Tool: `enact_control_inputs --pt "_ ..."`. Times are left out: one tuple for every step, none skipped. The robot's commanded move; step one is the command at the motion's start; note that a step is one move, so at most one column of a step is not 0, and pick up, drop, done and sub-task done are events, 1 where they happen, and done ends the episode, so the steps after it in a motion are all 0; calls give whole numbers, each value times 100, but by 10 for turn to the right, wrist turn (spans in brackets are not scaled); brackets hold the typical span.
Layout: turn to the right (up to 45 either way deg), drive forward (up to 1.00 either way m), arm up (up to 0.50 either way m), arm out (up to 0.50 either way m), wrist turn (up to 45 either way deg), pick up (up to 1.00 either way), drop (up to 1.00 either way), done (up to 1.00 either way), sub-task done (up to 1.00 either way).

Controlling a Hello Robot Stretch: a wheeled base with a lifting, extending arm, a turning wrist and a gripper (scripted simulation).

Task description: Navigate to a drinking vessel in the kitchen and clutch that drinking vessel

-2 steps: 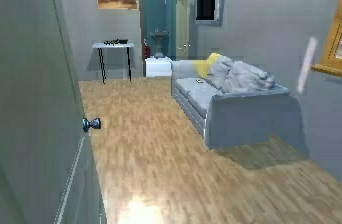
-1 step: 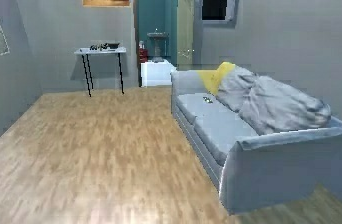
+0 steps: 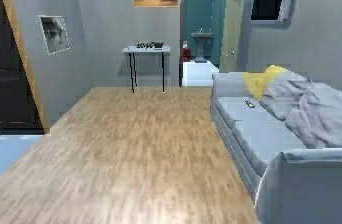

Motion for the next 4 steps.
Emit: enact_control_inputs --pt "0 40 0 0 0 0 0 0 0" --pt "-450 0 0 0 0 0 0 0 0" --pt "0 30 0 0 0 0 0 0 0" --pt "390 0 0 0 0 0 0 0 0"
